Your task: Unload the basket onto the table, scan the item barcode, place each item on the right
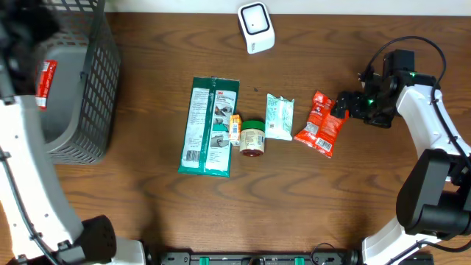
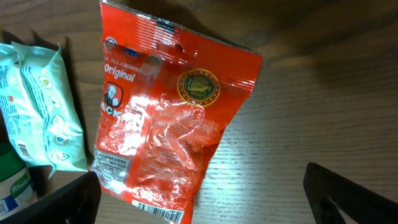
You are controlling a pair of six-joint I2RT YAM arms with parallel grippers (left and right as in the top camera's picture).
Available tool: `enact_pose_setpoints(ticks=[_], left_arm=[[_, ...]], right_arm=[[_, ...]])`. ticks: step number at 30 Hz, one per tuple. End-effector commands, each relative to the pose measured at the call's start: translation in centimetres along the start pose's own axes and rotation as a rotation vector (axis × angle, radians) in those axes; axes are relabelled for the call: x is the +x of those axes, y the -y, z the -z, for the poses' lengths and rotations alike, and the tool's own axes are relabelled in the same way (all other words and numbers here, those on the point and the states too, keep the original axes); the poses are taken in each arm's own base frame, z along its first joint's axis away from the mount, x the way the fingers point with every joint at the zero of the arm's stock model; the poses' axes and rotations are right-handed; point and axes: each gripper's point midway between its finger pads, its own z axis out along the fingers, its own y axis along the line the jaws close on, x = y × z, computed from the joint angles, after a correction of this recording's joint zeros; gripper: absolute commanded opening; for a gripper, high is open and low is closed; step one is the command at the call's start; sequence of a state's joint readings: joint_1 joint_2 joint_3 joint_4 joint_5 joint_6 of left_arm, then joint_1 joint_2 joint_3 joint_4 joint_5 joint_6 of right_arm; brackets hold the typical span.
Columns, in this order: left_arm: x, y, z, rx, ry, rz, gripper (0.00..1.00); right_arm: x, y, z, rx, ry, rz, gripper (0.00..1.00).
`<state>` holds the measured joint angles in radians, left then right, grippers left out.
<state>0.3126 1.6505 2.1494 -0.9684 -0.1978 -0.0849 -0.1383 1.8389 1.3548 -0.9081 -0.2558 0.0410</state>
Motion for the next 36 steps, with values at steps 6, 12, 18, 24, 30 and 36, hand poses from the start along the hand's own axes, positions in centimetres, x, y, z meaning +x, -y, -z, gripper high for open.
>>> enact_pose_setpoints(ticks=[6, 12, 18, 24, 30, 36], left_arm=[[2.2, -6.3, -2.9, -0.133, -0.119, -0.047, 0.82], [4.7, -5.0, -8.1, -0.003, -0.222, -0.243, 0.8], [10.7, -6.0, -14.7, 0.011, -0.429, -0.356, 0.56], [15.9, -6.7, -19.3, 0.02, -0.574, -0.358, 0.52], [19.3, -6.6, -22.7, 0.039, -0.644, -0.393, 0.52], [22.1, -7.3, -25.6, 0.037, -0.686, -0.388, 0.46]], right_arm=[[-0.4, 0.0, 0.5, 0.0, 0.016, 0.006, 0.99], [-0.4, 0.0, 0.5, 0.0, 0.016, 0.006, 0.99], [-0.4, 0.0, 0.5, 0.0, 0.016, 0.006, 0.99], [-0.4, 0.0, 0.5, 0.0, 0.016, 0.006, 0.99], [-0.4, 0.0, 0.5, 0.0, 0.016, 0.006, 0.99], [-0.4, 0.0, 0.5, 0.0, 0.016, 0.006, 0.99]])
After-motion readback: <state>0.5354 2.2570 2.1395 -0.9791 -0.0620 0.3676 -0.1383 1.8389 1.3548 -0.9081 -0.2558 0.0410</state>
